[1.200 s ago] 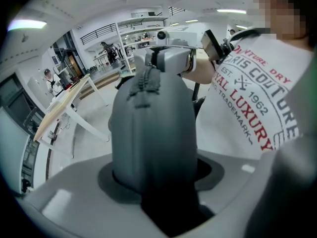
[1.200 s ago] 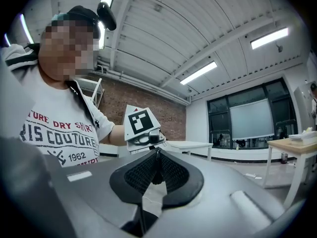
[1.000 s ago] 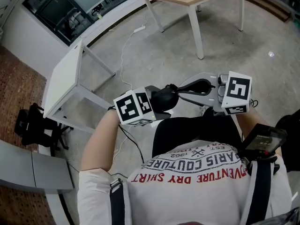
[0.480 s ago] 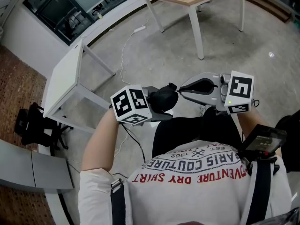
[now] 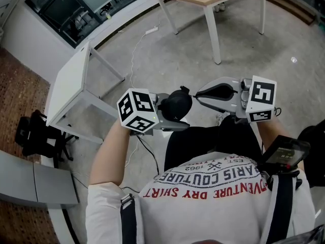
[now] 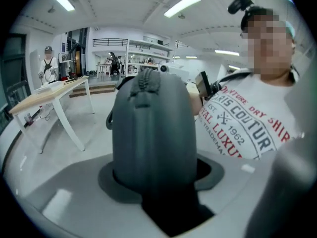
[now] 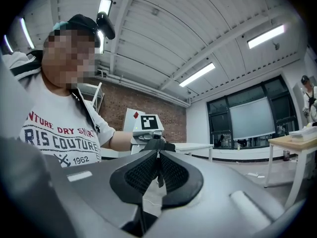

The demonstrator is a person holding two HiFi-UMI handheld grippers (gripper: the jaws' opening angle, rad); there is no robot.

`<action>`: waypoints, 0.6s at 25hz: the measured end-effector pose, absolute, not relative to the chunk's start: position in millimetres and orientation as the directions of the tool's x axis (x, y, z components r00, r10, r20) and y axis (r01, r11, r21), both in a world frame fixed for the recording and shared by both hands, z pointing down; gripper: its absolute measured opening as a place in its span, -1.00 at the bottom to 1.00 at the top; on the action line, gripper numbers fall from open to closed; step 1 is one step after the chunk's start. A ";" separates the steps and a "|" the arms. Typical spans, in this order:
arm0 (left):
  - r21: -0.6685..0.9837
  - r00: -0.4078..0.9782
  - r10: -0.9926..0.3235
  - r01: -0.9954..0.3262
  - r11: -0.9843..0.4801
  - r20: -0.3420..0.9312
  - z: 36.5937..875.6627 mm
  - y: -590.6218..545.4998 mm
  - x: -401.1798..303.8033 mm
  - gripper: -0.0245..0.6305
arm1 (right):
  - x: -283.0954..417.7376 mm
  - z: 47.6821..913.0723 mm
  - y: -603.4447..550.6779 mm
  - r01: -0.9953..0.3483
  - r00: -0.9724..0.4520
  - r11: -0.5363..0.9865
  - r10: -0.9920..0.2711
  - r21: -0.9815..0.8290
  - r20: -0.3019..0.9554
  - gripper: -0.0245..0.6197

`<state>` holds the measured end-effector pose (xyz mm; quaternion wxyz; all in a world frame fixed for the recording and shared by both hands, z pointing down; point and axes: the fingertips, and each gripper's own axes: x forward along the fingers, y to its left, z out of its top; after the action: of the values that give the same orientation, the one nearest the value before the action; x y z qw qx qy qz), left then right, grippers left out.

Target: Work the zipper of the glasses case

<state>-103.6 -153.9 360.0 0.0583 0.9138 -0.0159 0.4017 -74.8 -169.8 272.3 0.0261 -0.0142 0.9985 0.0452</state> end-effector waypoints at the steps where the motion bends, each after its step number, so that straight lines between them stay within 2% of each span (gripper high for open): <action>1: 0.110 0.696 0.026 -0.077 -0.991 0.718 357.3 -153.7 -102.2 -0.17 | -74.3 272.0 -170.2 -0.034 -0.998 0.995 -0.029 0.090 -0.056 -0.87; 15: 0.216 0.859 0.040 -0.084 -0.973 0.511 335.0 -156.8 -84.8 -0.17 | -70.0 266.3 -175.0 -0.061 -0.994 0.995 -0.054 0.080 -0.094 -0.88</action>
<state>-84.8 -156.8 335.0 0.1161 0.9570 -0.0114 0.2657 -70.0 -175.0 266.3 0.0461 -0.0289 0.9977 0.0413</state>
